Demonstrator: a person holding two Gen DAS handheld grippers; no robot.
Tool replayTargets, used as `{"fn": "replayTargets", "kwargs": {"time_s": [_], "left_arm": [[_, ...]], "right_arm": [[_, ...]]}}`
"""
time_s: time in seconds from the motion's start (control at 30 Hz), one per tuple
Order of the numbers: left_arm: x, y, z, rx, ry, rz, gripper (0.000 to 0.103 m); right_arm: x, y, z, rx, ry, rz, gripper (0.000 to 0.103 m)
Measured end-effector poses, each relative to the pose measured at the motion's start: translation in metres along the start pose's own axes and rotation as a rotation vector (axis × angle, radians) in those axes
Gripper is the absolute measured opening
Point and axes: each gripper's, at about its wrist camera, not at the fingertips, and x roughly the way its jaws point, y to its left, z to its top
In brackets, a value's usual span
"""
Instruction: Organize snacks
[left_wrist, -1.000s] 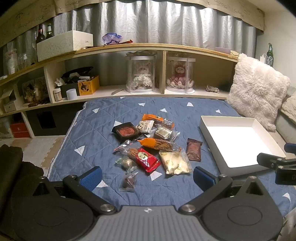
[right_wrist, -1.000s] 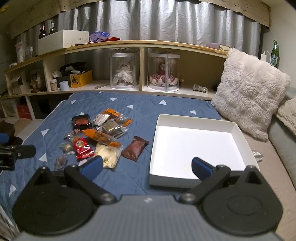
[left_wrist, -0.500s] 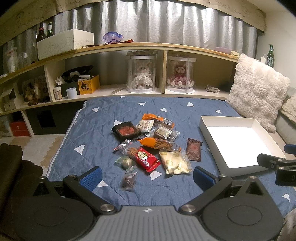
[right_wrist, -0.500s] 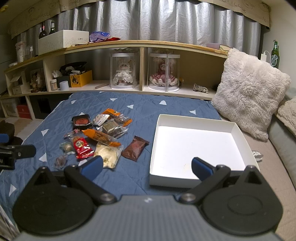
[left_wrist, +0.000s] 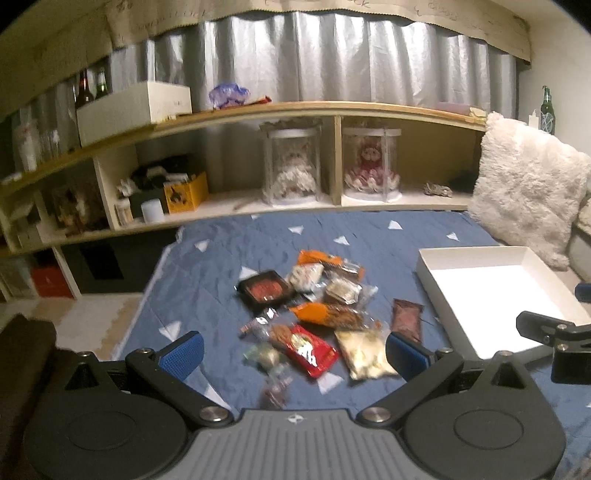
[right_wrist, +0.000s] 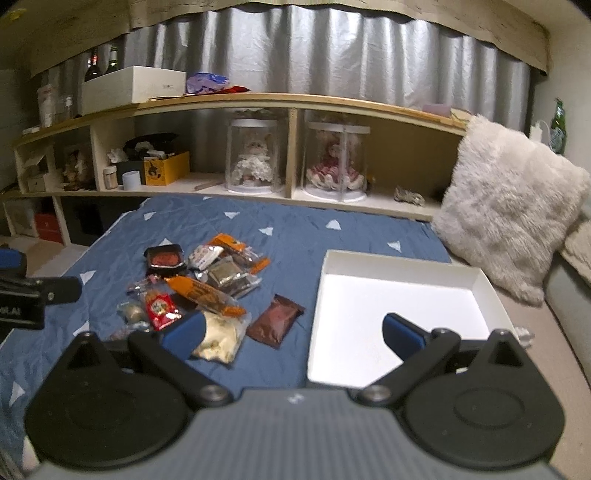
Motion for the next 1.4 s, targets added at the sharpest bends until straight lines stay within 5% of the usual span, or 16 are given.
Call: {"fn": "replayTargets", "kwargs": {"time_s": [0.37, 0.63, 0.97, 1.2, 1.4], "left_arm": [[0.04, 0.01, 0.019, 0.01, 0.019, 0.032, 0.103], [0.083, 0.033, 0.027, -0.064, 0.132, 0.044, 0.103], [0.123, 0.036, 0.019, 0.0, 0.246, 0.053, 0.103], [0.134, 0.039, 0.012, 0.007, 0.258, -0.098, 0.103], [0.145, 0.035, 0.005, 0.027, 0.338, -0.125, 0.103]], "right_arm": [[0.067, 0.008, 0.015, 0.066, 0.068, 0.064, 0.102], [0.13, 0.021, 0.023, 0.141, 0.172, 0.115, 0.102], [0.201, 0.044, 0.005, 0.207, 0.357, 0.175, 0.102], [0.234, 0.05, -0.015, 0.285, 0.451, 0.245, 0.102], [0.231, 0.049, -0.026, 0.293, 0.436, 0.275, 0.064]]}}
